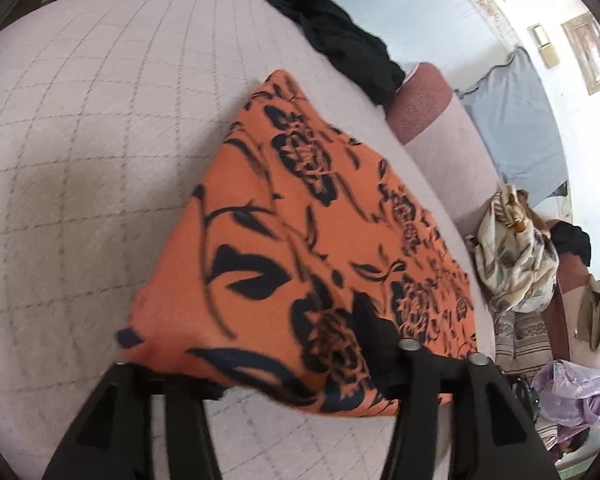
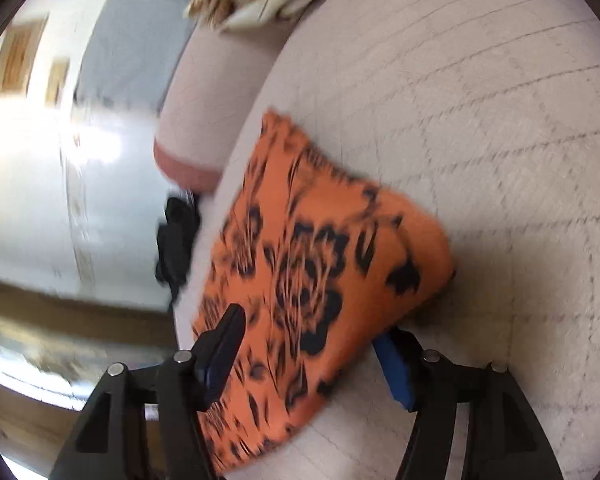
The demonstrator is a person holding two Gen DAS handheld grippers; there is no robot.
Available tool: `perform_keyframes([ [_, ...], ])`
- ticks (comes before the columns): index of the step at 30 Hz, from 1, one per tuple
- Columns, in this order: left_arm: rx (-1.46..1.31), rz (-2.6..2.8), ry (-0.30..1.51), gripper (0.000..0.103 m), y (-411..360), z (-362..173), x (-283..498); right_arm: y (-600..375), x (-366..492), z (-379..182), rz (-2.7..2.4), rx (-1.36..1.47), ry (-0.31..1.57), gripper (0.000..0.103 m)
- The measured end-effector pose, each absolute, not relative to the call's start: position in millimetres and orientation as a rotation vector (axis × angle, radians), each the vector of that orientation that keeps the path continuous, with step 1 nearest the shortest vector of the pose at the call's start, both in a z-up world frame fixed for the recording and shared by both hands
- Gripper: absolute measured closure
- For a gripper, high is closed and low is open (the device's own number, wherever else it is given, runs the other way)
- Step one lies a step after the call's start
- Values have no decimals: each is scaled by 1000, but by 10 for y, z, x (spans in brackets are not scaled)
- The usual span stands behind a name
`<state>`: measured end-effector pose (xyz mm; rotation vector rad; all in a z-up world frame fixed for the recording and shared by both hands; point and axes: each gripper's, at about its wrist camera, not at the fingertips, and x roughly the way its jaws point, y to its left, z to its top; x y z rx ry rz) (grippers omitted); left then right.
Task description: Fold small clothes
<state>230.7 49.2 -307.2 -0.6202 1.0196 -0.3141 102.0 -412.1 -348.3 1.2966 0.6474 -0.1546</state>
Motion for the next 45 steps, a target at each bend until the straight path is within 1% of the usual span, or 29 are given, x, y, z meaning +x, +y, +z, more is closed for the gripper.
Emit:
perform_keyframes([
  [1, -601, -312, 1009, 40, 447, -3058, 2315, -4157, 1044, -3484, -171, 1295, 627, 36],
  [4, -534, -311, 974, 39, 334, -3000, 2343, -4240, 1222, -3511, -186, 1278, 609, 36],
  [5, -531, -314, 965, 40, 312, -2995, 2363, -4243, 1279, -3498, -186, 1257, 608, 41],
  [6, -530, -316, 956, 40, 297, -2992, 2377, -4235, 1380, -3483, -198, 1207, 623, 63],
  [7, -527, -317, 947, 50, 303, -2994, 2380, -4230, 1450, -3487, -212, 1177, 648, 77],
  [8, -523, -313, 935, 63, 308, -2997, 2390, -4226, 1505, -3520, -220, 1159, 676, 80],
  [9, -521, -309, 928, 77, 327, -2998, 2401, -4230, 1502, -3529, -228, 1164, 665, 82],
  [12, -578, -339, 911, 81, 405, -2995, 2410, -4146, 1512, -3342, -240, 1065, 640, 85],
  [15, -563, -353, 879, 82, 416, -2908, 2363, -4006, 1444, -3093, -236, 960, 596, 86],
  [20, -533, -376, 832, 82, 515, -2715, 2185, -3731, 1188, -2737, -254, 789, 561, 87],
  [23, -516, -363, 878, 82, 542, -2764, 2137, -3682, 947, -2631, -254, 789, 545, 87],
  [25, -522, -346, 946, 79, 530, -2881, 2164, -3728, 859, -2721, -265, 816, 583, 86],
  [26, -512, -325, 995, 78, 522, -2955, 2190, -3778, 862, -2821, -277, 854, 629, 83],
  [27, -507, -307, 1026, 73, 528, -3000, 2209, -3863, 900, -2989, -282, 929, 714, 81],
  [28, -520, -299, 1039, 71, 567, -3019, 2215, -3930, 882, -3085, -287, 978, 760, 81],
  [29, -551, -304, 1038, 70, 629, -3012, 2213, -4021, 854, -3211, -290, 1072, 805, 75],
  [30, -571, -302, 1030, 68, 693, -2983, 2211, -4090, 785, -3253, -285, 1132, 790, 68],
  [31, -572, -287, 1009, 64, 776, -2937, 2197, -4154, 699, -3249, -296, 1166, 765, 63],
  [32, -561, -255, 984, 62, 862, -2894, 2171, -4238, 568, -3185, -345, 1174, 730, 49],
  [33, -554, -220, 957, 59, 956, -2851, 2143, -4311, 441, -3102, -399, 1163, 682, 45],
  [36, -518, -99, 838, 57, 1181, -2662, 2071, -4495, 152, -2789, -520, 1082, 554, 46],
  [38, -463, -32, 733, 51, 1280, -2484, 1999, -4507, 171, -2590, -523, 991, 546, 46],
  [39, -449, -32, 698, 44, 1303, -2420, 2002, -4477, 245, -2507, -501, 945, 555, 46],
  [40, -437, -55, 673, 43, 1279, -2376, 1988, -4417, 316, -2447, -474, 908, 563, 46],
  [42, -403, -150, 667, 43, 1117, -2360, 1991, -4268, 516, -2386, -395, 849, 585, 49],
  [45, -288, -295, 731, 43, 711, -2423, 2040, -3963, 886, -2394, -304, 773, 638, 49],
])
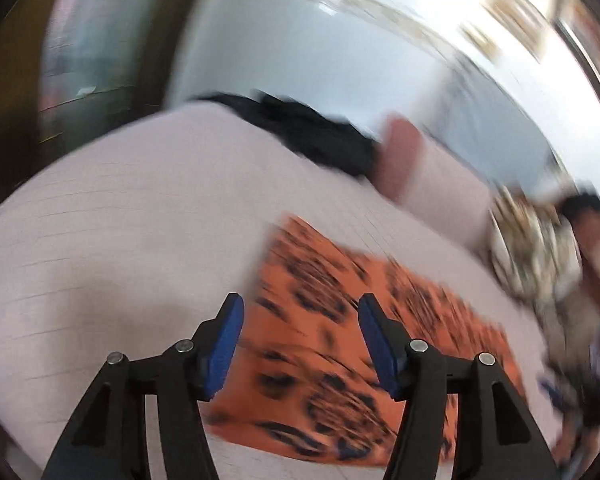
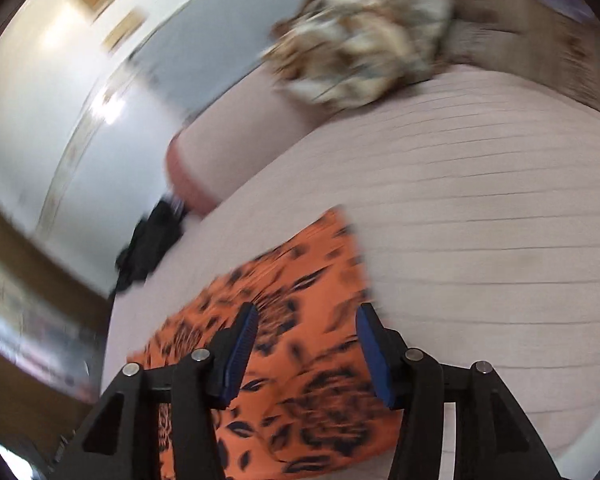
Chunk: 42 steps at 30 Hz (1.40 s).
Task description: Fold small clothes
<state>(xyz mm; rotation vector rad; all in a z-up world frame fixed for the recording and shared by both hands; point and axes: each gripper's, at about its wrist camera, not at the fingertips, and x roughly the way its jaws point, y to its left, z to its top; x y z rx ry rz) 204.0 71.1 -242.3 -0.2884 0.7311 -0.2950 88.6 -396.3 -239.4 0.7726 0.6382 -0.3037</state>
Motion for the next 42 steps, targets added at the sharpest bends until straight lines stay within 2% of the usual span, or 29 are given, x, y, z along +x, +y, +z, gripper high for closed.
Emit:
perform_keyframes([
  [2, -247, -346, 779, 38, 494, -2506, 2083, -3792, 1151, -2453, -254, 718, 693, 49],
  [4, -210, -308, 867, 21, 370, -2667, 2179, -3614, 1447, -2529, -217, 663, 757, 49],
  [6, -108, -206, 1013, 21, 260, -2958, 2323, -3459, 1687, -2653, -218, 624, 814, 49],
  [10, -22, -191, 964, 20, 126, -2892, 2303, -3293, 2094, -3075, -232, 509, 978, 48],
  [13, -163, -216, 937, 20, 299, -2811, 2305, -3141, 2183, -2950, -248, 389, 971, 47],
  [15, -208, -189, 898, 20, 433, -2751, 2289, -3079, 2188, -2862, -169, 451, 949, 47],
  [17, -173, -108, 906, 19, 522, -2784, 2305, -2927, 2191, -2791, -85, 482, 930, 47],
  [20, -124, -80, 1017, 16, 516, -3055, 2403, -2567, 2226, -2915, -20, 420, 970, 47],
  [22, -67, -60, 982, 9, 486, -3013, 2380, -2358, 2247, -3025, -68, 272, 969, 46],
  [24, -54, -78, 977, 9, 495, -3013, 2364, -2236, 2198, -2989, -91, 179, 955, 46],
  [29, -276, -53, 945, 9, 885, -2937, 2373, -2534, 1795, -2818, -11, 418, 931, 46],
  [32, -395, -13, 913, 9, 1189, -2913, 2259, -2672, 1490, -2825, -10, 428, 890, 46],
  [35, -509, -15, 898, 9, 1400, -2905, 2093, -2722, 1353, -3109, 3, 415, 963, 47],
  [38, -504, -34, 902, 9, 1405, -2851, 1859, -2767, 1194, -3098, 32, 413, 891, 47],
  [42, -563, -102, 983, 9, 1233, -2969, 1574, -2776, 1248, -3090, 56, 437, 884, 36],
])
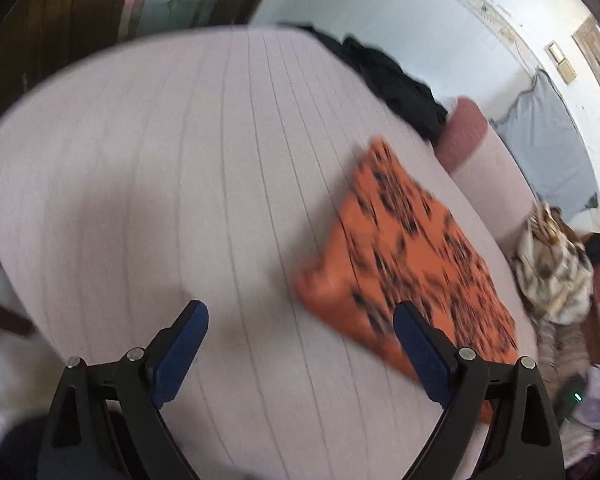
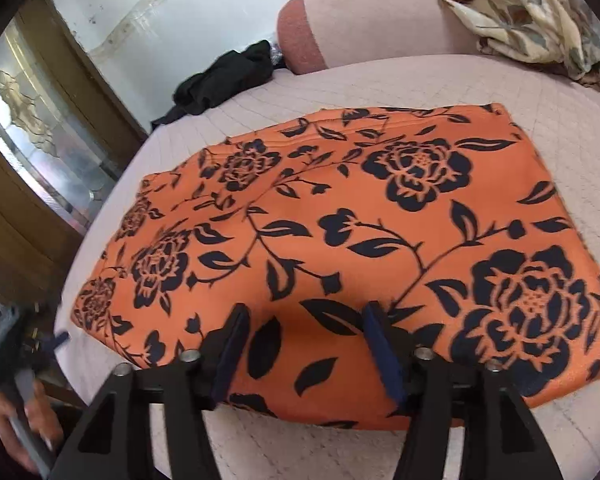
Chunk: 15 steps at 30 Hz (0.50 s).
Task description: Fold small clothes
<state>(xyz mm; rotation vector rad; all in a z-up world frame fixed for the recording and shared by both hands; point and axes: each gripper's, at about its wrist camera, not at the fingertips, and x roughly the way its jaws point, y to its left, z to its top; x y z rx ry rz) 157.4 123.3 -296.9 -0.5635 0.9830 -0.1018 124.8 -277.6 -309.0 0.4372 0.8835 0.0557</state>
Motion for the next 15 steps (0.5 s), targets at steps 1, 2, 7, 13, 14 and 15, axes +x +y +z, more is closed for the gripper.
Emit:
perform_keyframes([
  [1, -586, -112, 1011, 9, 1168, -3020, 1555, -2753, 1260, -3103, 56, 418, 875, 35],
  [2, -597, -114, 1026, 9, 1110, -3069, 1607, -2712, 1265, -3121, 53, 396, 872, 34],
  [7, -590, -108, 1031, 10, 778, -3073, 1734, -2618, 1209, -3101, 56, 310, 867, 30],
  [13, -628, -125, 1003, 14, 581, -3058, 2020, -2899, 1233, -3115, 111, 542, 871, 30],
  [14, -650, -132, 987, 19, 606, -3051, 2051, -2927, 1241, -3121, 115, 574, 871, 30],
  [15, -662, -127, 983, 29, 609, -3059, 2088, -2987, 1243, -3133, 123, 625, 870, 30],
])
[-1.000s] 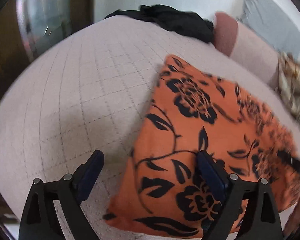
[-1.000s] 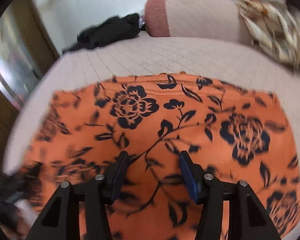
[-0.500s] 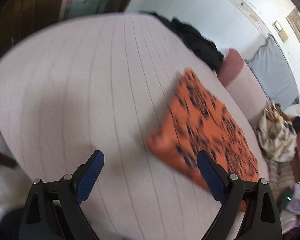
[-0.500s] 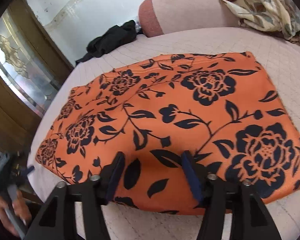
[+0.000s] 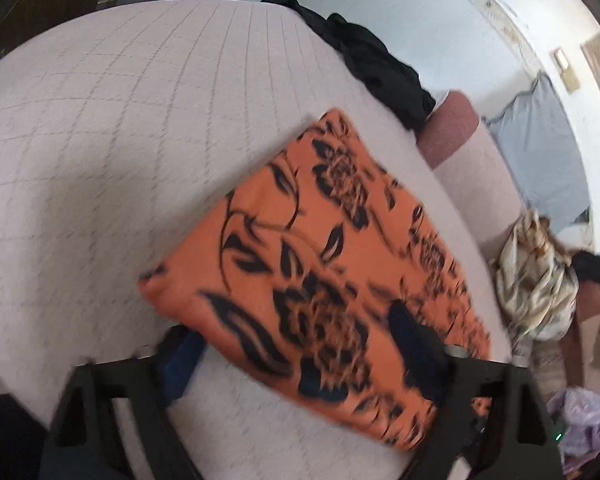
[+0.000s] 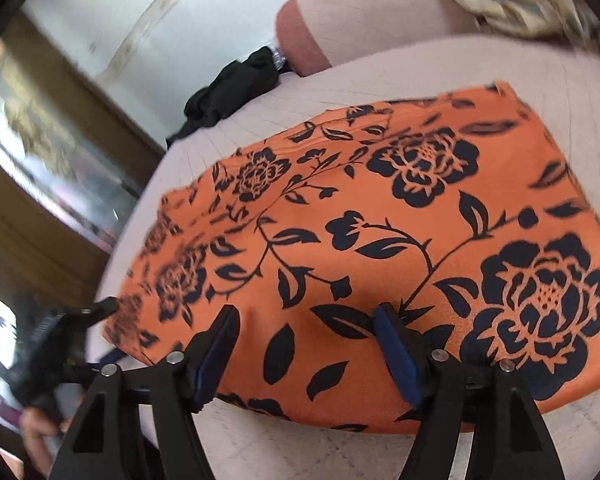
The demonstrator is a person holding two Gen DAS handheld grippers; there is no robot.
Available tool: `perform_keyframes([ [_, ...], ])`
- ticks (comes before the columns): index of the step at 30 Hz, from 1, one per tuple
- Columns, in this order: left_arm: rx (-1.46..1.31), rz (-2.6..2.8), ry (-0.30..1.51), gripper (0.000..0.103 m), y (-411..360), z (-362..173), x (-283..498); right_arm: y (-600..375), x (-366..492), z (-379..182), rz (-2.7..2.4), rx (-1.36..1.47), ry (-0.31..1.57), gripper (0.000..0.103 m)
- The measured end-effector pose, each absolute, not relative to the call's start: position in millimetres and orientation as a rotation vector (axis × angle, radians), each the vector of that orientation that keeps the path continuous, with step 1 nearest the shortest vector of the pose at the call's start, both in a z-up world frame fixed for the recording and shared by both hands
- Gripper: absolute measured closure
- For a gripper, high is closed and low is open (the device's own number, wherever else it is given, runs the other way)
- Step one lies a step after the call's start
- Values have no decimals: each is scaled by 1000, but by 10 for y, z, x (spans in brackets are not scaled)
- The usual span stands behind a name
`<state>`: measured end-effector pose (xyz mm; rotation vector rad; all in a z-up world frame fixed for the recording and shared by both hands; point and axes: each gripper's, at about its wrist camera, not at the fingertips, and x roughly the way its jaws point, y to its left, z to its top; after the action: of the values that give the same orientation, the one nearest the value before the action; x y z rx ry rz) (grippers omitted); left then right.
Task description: Fold small clothes
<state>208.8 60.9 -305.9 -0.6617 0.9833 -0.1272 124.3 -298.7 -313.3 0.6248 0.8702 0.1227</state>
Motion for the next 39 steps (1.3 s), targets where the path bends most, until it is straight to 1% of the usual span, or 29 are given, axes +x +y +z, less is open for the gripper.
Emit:
perform_keyframes([
  [1, -663, -107, 986, 41, 608, -3079, 2129, -3025, 1245, -3141, 128, 658, 869, 30],
  [2, -659, -98, 985, 48, 600, -3087, 2169, -3054, 1246, -3148, 134, 684, 868, 30],
  [3, -651, -97, 978, 62, 595, -3092, 2176, -3072, 1246, -3152, 137, 700, 868, 30],
  [4, -641, -110, 966, 70, 584, -3101, 2185, -3088, 1245, -3158, 138, 716, 868, 31],
  [5, -636, -134, 949, 71, 575, -3113, 2191, -3094, 1243, -3159, 140, 724, 867, 31],
  [7, -632, -162, 918, 73, 585, -3136, 2184, -3093, 1242, -3165, 134, 732, 869, 35],
  [9, -652, -178, 898, 74, 599, -3144, 2179, -3091, 1234, -3171, 117, 723, 873, 49],
  [10, -643, -187, 885, 76, 586, -3120, 2178, -3091, 1227, -3174, 105, 715, 876, 52],
  [12, -566, -202, 851, 77, 538, -3013, 2149, -3104, 1217, -3183, 88, 702, 881, 66],
  [14, -442, -227, 799, 79, 381, -2864, 2108, -3120, 1211, -3168, 73, 682, 896, 71],
  [16, -316, -258, 749, 80, 200, -2747, 2053, -3115, 1231, -3108, 82, 670, 909, 71],
  [19, -75, -309, 656, 81, -176, -2595, 1878, -3014, 1363, -2875, 127, 577, 932, 71],
  [23, 37, -411, 607, 81, -425, -2538, 1674, -2966, 1829, -2438, 197, 539, 986, 67],
  [25, 85, -443, 594, 82, -523, -2535, 1613, -2920, 2072, -2281, 237, 537, 1024, 47],
  [26, 106, -455, 596, 82, -568, -2548, 1596, -2902, 2187, -2199, 263, 556, 1026, 30],
  [28, 130, -463, 598, 82, -609, -2572, 1585, -2863, 2400, -2058, 318, 606, 1007, 29],
  [31, 133, -477, 599, 82, -622, -2571, 1579, -2706, 2750, -1974, 343, 615, 1033, 29],
  [37, 159, -493, 594, 82, -650, -2573, 1518, -2363, 3376, -2220, 346, 615, 1161, 29],
  [39, 174, -494, 588, 82, -666, -2583, 1506, -2266, 3512, -2254, 376, 637, 1178, 29],
])
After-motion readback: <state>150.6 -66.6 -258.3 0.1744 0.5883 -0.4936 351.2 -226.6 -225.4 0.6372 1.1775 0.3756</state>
